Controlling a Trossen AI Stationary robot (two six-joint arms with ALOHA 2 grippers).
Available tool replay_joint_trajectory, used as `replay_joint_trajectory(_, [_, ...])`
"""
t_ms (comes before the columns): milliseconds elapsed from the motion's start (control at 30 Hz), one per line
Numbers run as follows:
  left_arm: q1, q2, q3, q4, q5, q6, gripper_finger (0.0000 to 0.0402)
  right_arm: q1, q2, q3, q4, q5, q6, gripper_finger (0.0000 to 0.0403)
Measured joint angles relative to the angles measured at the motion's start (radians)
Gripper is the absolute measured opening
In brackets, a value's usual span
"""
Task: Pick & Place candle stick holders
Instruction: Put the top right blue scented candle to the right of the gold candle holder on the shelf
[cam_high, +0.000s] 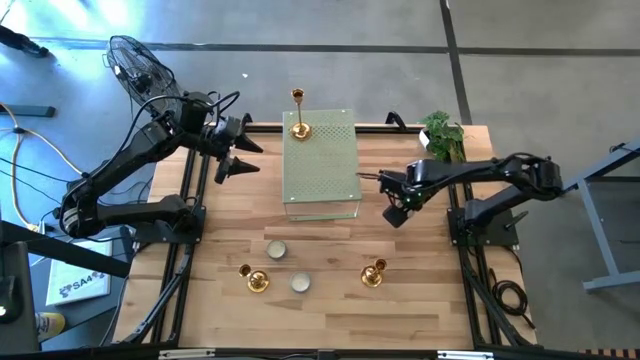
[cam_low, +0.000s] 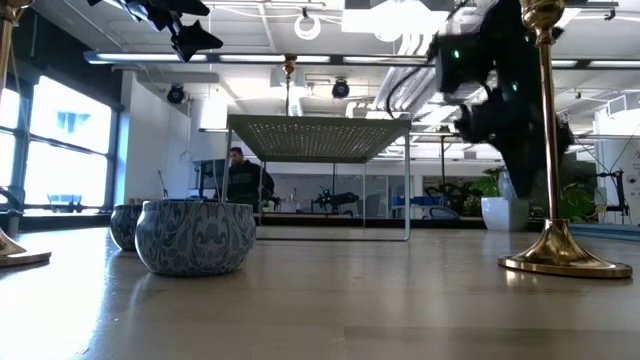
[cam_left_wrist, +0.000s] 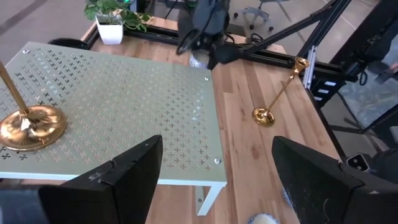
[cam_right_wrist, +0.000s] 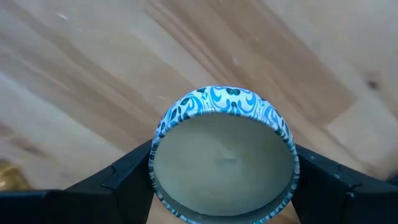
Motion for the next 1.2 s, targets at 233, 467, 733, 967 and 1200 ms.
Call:
replay_joint_trajectory(233, [0.000,0.000,0.000,0.000,-0.031,0.003,0.0299,0.006,-0.005,0.242,-0.178,0.056,-0.005,0.0285])
replay_joint_trajectory(467, [0.000,0.000,0.000,0.000,-0.032,0.004,0.0299,-0.025,-0.006,0.494,-0.252,0.137,-0.057,0.0285])
replay_joint_trajectory(733, [0.000,0.000,0.000,0.000,-0.032,0.002,0.0299,-0.114,0.014,0.713,-0.215,0.162,-0.151,0.0285])
replay_joint_trajectory(967, [0.000,0.000,0.000,0.000,-0.032,0.002,0.0299,-0.191,0.134,0.874,-0.160,0.140,-0.273,0.0285])
replay_joint_trajectory(1200, [0.000,0.000,0.000,-0.008,-0.032,0.001,0.0299,-0.257,0.337,1.091,-0.153,0.042,-0.378,0.0285])
